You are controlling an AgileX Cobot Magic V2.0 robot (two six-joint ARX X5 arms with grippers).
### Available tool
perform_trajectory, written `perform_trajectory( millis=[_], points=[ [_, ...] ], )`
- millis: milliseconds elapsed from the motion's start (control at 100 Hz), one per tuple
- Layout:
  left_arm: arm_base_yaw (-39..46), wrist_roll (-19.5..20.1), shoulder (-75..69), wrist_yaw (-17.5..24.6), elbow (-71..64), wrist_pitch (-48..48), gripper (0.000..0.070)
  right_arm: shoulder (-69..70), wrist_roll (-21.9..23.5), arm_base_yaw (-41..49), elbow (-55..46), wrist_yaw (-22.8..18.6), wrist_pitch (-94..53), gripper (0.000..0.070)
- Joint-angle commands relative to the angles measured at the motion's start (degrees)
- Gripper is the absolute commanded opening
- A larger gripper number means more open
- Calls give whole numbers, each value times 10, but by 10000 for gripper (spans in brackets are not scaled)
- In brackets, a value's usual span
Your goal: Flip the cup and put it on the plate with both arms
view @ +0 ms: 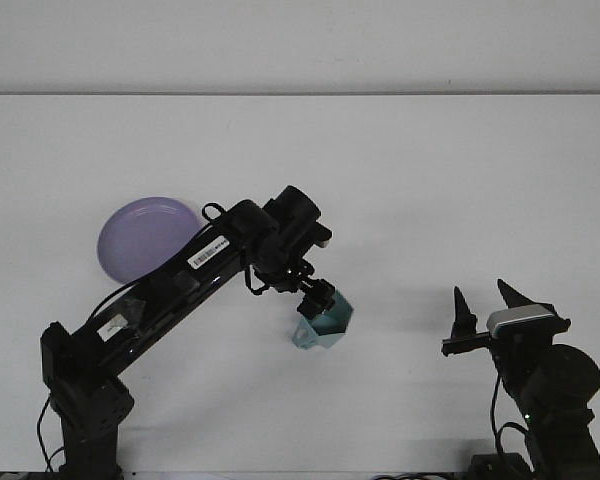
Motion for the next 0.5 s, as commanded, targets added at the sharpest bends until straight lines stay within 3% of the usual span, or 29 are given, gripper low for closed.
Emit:
perform_trajectory(
  millis=[0, 240, 330, 490],
  points=[
    [-7, 8, 29, -17, 13, -6, 434, 2, 8, 2, 1, 0, 5, 470],
    [-16, 8, 66, -17, 13, 0, 432, 2, 8, 2, 1, 0, 5, 470],
    [-17, 8, 75, -19, 13, 0, 402, 2, 8, 2, 1, 0, 5, 470],
    [-19, 23, 83, -24, 13, 2, 231, 2, 8, 4, 1, 0, 5, 471]
  ],
)
